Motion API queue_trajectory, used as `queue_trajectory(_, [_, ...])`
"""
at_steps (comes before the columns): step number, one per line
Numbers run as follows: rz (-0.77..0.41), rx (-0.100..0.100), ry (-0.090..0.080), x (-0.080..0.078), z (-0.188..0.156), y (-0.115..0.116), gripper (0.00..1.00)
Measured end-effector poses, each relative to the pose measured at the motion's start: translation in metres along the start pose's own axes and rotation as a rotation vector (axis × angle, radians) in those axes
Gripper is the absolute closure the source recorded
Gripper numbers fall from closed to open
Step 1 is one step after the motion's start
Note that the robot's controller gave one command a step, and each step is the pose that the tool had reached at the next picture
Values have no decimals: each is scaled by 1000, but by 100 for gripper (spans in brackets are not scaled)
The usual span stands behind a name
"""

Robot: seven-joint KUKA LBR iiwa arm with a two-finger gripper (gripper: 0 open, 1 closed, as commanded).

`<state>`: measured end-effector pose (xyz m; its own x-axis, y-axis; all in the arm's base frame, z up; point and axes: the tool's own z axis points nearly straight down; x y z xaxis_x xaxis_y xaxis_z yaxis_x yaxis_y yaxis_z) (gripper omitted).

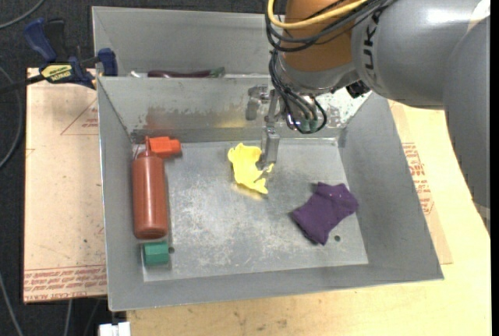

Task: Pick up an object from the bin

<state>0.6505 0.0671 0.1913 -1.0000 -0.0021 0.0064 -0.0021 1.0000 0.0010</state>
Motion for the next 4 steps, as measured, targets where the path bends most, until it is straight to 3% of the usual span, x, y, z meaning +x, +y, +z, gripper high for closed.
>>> queue_trajectory(1, [1, -1, -8, -1, -5, 0, 0])
queue_trajectory(2, [-8, -1, -9, 25, 49, -23, 0])
queue_trajectory(3, [-36, -1, -10, 26, 100, -39, 0])
queue_trajectory(4, [-101, -4, -19, 14, 115, -14, 100])
